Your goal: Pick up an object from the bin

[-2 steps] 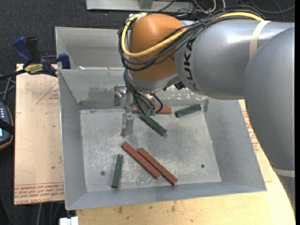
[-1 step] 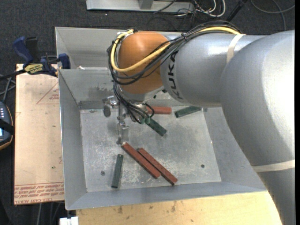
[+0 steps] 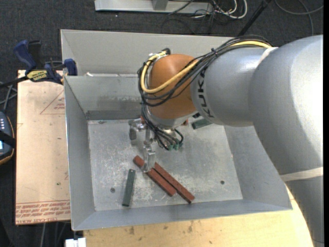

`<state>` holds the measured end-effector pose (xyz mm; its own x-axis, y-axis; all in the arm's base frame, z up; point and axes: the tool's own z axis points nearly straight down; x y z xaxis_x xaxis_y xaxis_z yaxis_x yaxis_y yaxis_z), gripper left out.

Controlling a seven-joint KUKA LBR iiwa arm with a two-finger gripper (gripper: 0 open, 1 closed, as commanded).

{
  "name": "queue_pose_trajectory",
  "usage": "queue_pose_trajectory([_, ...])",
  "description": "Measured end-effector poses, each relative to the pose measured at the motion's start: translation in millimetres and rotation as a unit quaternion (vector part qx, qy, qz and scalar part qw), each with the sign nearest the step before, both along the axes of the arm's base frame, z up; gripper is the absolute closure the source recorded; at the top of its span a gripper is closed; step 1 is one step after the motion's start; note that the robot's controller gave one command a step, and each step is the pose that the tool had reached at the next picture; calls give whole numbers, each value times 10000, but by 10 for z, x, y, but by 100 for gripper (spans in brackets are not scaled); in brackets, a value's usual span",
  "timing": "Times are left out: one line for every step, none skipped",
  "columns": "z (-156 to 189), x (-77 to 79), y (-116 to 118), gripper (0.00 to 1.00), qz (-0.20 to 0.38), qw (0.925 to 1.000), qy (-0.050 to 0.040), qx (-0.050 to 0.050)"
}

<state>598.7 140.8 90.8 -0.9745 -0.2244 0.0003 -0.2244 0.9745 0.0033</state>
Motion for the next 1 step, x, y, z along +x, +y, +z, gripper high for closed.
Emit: queue_pose_trajectory([-25,-35,-385,0,237,9997,1,-19])
